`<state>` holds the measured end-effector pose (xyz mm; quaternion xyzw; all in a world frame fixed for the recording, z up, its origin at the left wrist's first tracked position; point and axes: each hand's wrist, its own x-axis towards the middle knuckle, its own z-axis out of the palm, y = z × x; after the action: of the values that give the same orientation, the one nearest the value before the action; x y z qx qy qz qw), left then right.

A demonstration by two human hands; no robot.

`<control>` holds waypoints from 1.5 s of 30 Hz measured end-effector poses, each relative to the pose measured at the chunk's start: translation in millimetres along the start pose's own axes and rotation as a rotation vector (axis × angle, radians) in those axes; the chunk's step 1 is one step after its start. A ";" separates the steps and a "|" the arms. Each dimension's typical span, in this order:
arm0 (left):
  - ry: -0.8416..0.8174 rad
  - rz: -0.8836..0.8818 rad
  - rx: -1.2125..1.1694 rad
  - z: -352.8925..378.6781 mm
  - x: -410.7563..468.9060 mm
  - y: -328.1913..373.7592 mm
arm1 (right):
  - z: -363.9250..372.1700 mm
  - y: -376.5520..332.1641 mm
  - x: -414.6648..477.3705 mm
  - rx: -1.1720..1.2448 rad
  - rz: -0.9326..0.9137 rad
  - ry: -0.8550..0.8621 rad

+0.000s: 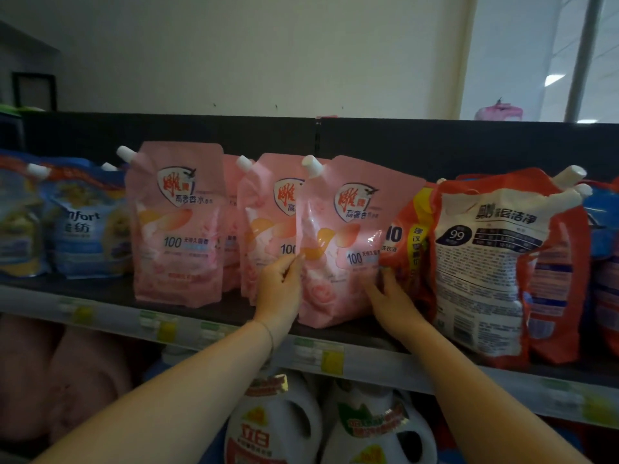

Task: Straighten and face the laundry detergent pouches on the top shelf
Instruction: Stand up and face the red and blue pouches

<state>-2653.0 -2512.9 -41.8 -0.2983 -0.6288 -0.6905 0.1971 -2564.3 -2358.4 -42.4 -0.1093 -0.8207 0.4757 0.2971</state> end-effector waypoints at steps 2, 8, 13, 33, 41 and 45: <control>-0.009 -0.009 -0.012 -6.0 3.3 0.8 | -1.5 -3.8 -1.0 0.083 0.005 -0.053; 0.083 -0.064 -0.052 -27.1 22.4 0.0 | 13.6 -23.6 3.7 0.093 0.073 -0.054; 0.177 -0.130 0.007 -48.6 44.8 11.0 | 58.0 -43.2 4.4 -0.013 0.045 -0.027; -0.580 0.832 1.244 -126.5 84.8 -45.1 | 74.5 -47.8 12.8 -1.259 -0.544 -0.257; -0.563 0.781 1.380 -117.0 100.8 -58.5 | 92.9 -49.2 29.9 -1.281 -0.432 -0.238; -0.591 0.760 1.349 -121.1 95.7 -53.0 | 91.8 -50.3 20.8 -1.243 -0.428 -0.239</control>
<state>-2778.4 -2615.4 -22.3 -0.4772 -0.7903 0.0556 0.3802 -2630.0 -2440.8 -25.9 -0.0412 -0.9730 -0.1462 0.1738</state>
